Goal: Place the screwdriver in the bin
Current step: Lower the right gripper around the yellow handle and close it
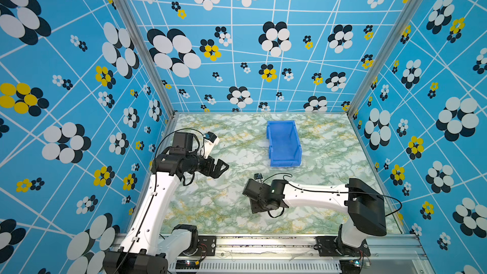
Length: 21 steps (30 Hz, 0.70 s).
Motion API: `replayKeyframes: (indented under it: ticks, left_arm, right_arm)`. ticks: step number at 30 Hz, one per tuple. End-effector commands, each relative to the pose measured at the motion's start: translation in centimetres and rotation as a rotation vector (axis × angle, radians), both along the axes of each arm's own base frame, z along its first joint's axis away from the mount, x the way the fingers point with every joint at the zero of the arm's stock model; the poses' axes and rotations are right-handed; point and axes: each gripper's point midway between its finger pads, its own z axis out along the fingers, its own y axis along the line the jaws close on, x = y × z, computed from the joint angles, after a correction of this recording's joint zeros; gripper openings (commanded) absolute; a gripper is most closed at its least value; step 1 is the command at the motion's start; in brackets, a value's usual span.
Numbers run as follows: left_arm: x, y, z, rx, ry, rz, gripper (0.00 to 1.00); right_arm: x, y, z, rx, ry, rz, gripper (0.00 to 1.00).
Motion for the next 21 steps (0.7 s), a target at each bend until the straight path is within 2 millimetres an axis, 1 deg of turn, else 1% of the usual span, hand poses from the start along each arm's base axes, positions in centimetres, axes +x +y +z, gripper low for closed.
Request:
replayKeyframes:
  ticks: [1,8,13,18,21]
  left_arm:
    - [-0.6,-0.4,1.5,-0.028,-0.016,-0.014,0.99]
    - [-0.8,-0.4,1.4,-0.030,-0.026,-0.016,0.99]
    - [-1.0,-0.5,1.2,-0.035,-0.016,-0.016,0.99]
    - [-1.0,-0.5,1.4,-0.034,-0.025,-0.019,0.99]
    - [-1.0,-0.6,1.5,-0.038,-0.024,-0.018,0.99]
  right_arm:
    - [-0.3,0.4,-0.5,-0.027,0.021,0.022,0.52]
    - [-0.1,-0.1,-1.0,-0.074,0.019,0.009,0.50]
    - [-0.1,-0.6,-2.1,-0.107,0.045,0.006,0.45]
    - [0.0,-0.6,-2.5,-0.095,0.049,0.000,0.44]
    - [0.0,-0.7,-2.8,-0.099,0.056,-0.002,0.41]
